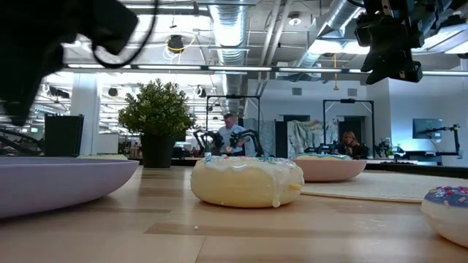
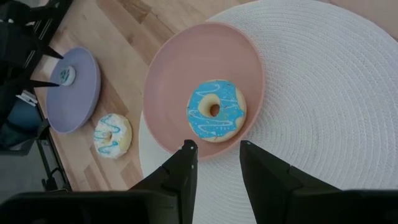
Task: Pick & Place donuts
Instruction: Put the large blue donut on the light pink plate
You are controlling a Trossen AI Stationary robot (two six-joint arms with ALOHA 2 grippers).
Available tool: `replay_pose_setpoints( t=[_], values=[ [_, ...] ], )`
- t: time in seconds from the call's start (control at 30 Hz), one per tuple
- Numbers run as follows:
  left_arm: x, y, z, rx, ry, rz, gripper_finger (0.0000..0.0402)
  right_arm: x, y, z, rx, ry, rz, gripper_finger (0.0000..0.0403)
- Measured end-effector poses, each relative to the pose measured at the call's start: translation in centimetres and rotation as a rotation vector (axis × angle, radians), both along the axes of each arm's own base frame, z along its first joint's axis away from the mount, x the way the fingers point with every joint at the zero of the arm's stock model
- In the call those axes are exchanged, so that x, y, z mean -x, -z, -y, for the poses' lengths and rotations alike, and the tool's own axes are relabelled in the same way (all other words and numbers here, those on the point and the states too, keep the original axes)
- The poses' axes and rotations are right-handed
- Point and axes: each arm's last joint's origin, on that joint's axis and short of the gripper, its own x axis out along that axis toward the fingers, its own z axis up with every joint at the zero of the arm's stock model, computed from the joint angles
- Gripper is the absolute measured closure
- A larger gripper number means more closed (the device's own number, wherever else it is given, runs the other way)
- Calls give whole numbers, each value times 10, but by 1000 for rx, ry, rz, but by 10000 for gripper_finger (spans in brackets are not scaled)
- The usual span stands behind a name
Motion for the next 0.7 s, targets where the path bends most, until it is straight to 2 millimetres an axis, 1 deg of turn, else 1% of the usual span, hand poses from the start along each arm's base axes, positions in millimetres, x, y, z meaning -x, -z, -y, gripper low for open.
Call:
replay_pose_setpoints(
  t=[0.07,0.23,0.33,0.43,0.5,0.63,0.67,0.7],
  values=[
    [-8,-2,-11,-18,0,17,125,0,0,0,19,-5,0,290],
    [-32,-7,-40,-14,61,106,126,0,0,4,155,33,-6,290],
    [-48,-12,-56,-18,119,194,145,0,0,5,190,62,-11,290],
    [-63,-19,-70,-77,174,296,195,0,0,6,205,73,-13,290],
    [-70,-24,-78,-126,224,342,241,0,0,6,209,77,-13,290],
    [-82,-33,-92,-184,380,417,353,1,0,6,210,75,-22,290],
    [-84,-35,-94,-183,408,436,376,1,0,6,209,75,-27,290],
    [-87,-37,-96,-182,419,458,388,2,1,6,209,74,-32,290]
  ],
)
